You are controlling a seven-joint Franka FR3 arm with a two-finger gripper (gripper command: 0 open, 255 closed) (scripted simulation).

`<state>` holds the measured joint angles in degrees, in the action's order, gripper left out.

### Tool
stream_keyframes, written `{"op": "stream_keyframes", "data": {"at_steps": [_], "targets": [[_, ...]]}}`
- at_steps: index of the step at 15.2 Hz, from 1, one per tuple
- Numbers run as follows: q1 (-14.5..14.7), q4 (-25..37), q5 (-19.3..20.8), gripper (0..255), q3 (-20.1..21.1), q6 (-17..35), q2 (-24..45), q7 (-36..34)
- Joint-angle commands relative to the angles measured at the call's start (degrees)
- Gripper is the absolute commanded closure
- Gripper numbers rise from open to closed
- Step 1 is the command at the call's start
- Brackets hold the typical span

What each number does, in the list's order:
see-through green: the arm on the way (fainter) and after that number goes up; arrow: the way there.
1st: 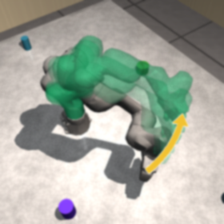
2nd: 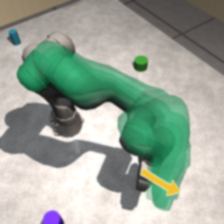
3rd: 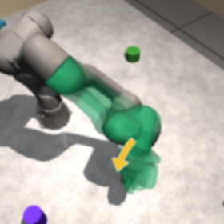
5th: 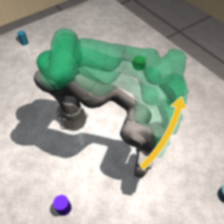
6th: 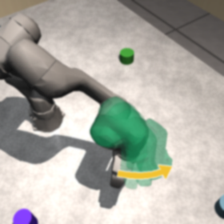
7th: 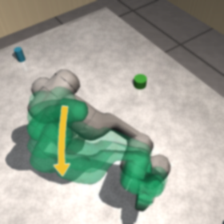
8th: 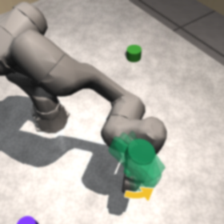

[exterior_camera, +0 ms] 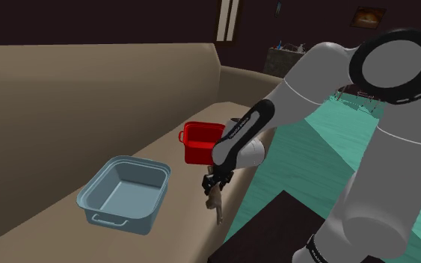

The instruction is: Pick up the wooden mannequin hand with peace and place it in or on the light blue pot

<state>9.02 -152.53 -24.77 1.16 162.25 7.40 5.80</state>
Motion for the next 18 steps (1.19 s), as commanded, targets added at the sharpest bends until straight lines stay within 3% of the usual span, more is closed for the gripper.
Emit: {"op": "stream_keyframes", "data": {"at_steps": [1,18], "targets": [[0.3,-0.1,1.8,255,-0.7,-1.7,-1.8,-1.5],[-0.8,0.5,11.3,255,-1.8,-16.5,-16.5,-10.0]]}}
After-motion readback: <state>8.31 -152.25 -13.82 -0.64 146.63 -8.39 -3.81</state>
